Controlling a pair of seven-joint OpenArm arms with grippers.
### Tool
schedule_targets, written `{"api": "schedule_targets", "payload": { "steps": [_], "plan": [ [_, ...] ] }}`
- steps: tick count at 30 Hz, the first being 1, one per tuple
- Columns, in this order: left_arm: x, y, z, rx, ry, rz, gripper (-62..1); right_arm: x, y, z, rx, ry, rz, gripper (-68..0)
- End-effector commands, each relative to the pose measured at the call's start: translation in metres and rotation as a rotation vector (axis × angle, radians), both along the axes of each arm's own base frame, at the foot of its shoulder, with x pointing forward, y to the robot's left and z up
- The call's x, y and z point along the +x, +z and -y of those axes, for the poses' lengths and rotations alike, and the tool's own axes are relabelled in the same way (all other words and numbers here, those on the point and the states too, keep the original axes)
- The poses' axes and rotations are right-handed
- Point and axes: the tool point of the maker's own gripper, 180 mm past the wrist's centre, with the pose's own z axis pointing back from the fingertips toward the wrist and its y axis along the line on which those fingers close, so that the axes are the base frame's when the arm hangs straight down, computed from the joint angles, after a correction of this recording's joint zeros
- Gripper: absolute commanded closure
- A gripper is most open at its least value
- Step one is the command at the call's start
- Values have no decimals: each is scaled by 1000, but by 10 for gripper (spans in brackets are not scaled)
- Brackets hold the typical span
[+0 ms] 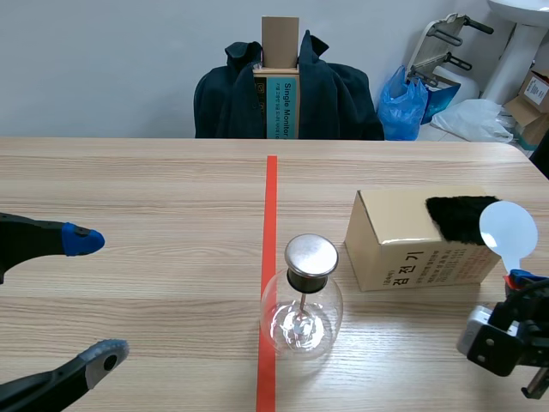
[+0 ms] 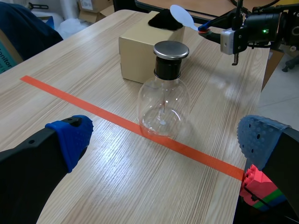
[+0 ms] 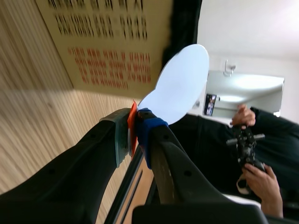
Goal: Do the electroscope experiment.
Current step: 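Rub the plate on the fur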
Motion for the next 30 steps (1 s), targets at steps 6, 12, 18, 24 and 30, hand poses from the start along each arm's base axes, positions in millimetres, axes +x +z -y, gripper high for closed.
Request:
{"api": "schedule_targets", "payload": {
  "steps": [6, 12, 18, 24, 30],
  "plan": [
    [2, 7, 2, -34, 5, 12, -623, 0, 4, -13, -2, 83, 7, -8],
    [2, 7, 2, -34, 5, 12, -623, 2, 10, 11, -37, -15, 18, -8],
    [2, 7, 2, -34, 5, 12, -623, 14, 47, 17, -64, -22, 117, -8],
    [2, 7, 2, -33, 5, 12, -623, 26, 96, 20, -80, -25, 248, -8],
    [2, 6, 2, -33, 5, 12, -623, 34, 148, 15, -115, -6, 380, -8]
  ]
}}
